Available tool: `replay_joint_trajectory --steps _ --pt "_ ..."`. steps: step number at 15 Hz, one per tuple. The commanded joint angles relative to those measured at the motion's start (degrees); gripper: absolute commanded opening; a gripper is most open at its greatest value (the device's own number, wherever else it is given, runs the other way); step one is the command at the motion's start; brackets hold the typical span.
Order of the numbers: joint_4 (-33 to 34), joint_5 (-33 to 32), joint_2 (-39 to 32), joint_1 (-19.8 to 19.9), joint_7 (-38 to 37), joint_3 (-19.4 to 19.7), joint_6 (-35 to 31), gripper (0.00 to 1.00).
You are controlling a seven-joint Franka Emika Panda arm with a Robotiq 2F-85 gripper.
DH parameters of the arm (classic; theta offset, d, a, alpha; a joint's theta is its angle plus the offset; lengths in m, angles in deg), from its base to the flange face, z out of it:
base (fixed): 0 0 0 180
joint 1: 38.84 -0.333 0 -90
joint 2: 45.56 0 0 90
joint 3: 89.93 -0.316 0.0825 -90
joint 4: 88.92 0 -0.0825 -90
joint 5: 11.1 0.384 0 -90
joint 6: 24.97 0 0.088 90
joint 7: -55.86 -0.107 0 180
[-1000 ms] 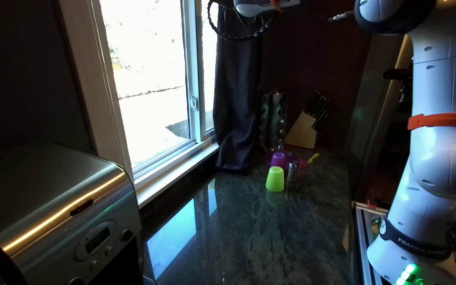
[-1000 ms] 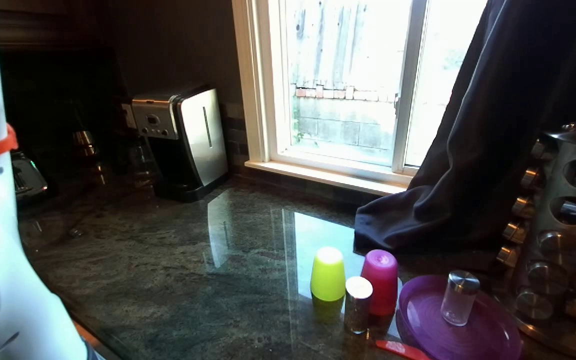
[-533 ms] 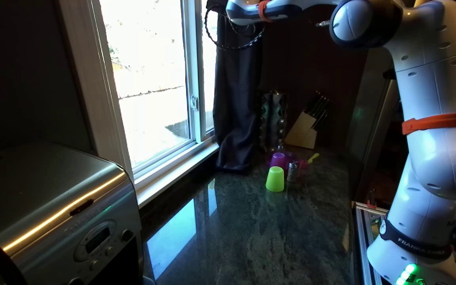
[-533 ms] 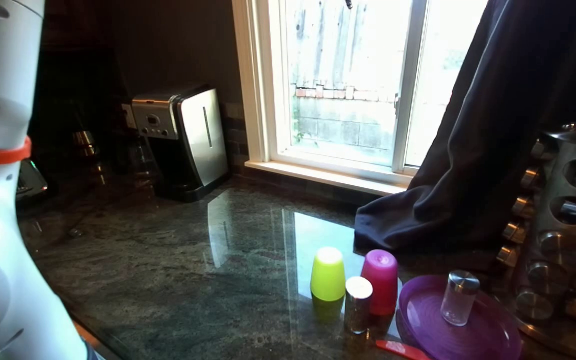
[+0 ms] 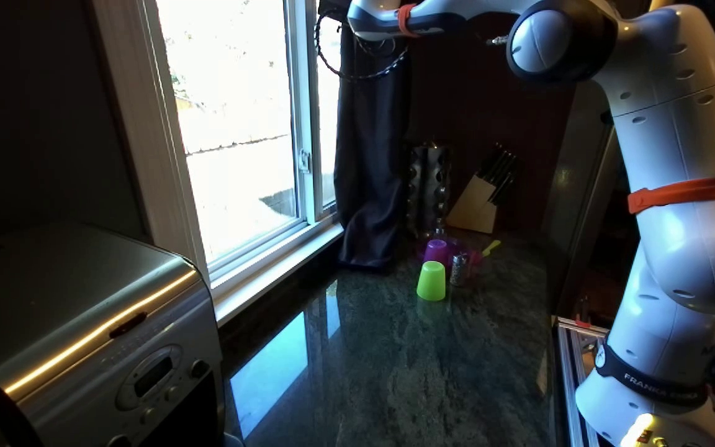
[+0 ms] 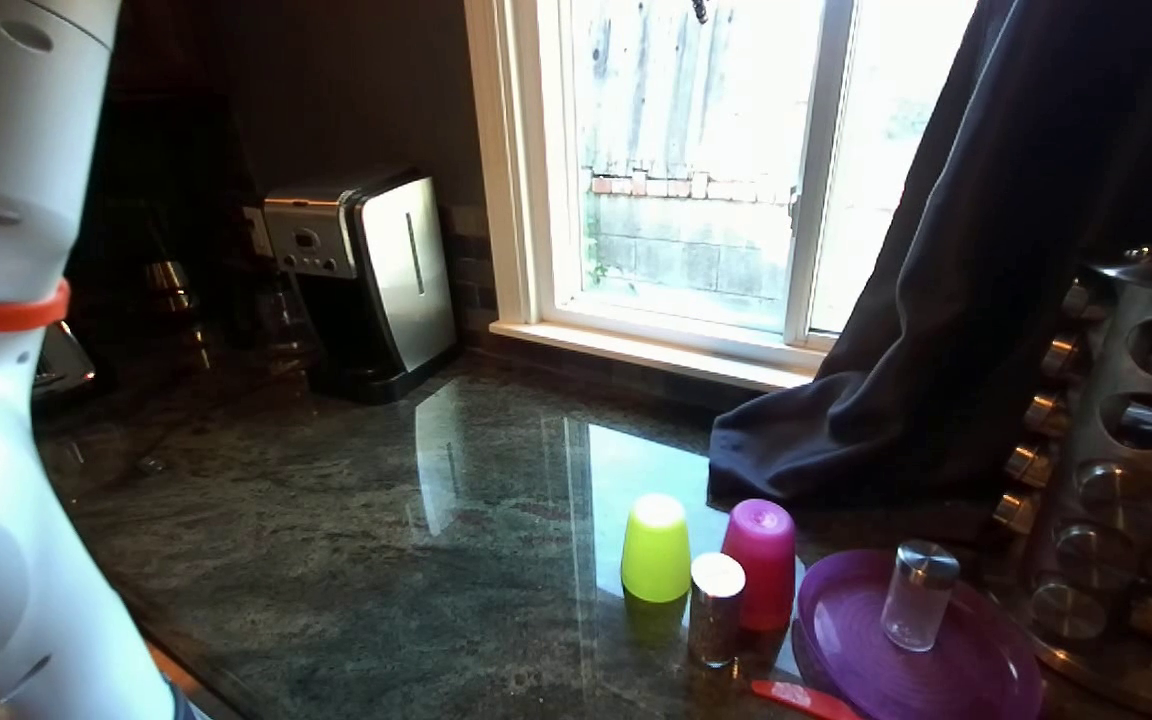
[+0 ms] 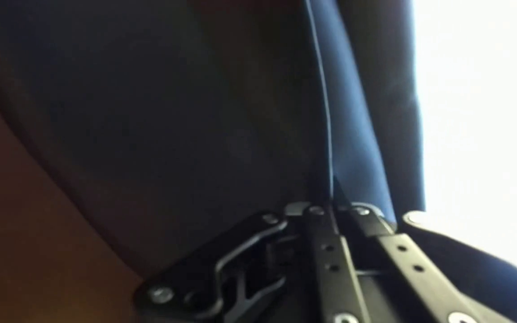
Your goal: Draw the curtain closed.
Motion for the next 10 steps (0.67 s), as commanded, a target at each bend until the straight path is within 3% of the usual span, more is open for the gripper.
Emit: replay_joint_trajectory --steps 1,8,10 --pt "-5.43 1.57 4.70 0.26 3.83 -2.43 -8.22 0.00" --pt "-22.46 1.34 17.43 -0.48 7.80 -6.84 -27.71 0.01" --pt "-27.56 2.68 21.35 -0.31 10.00 -7.52 -30.23 0.01"
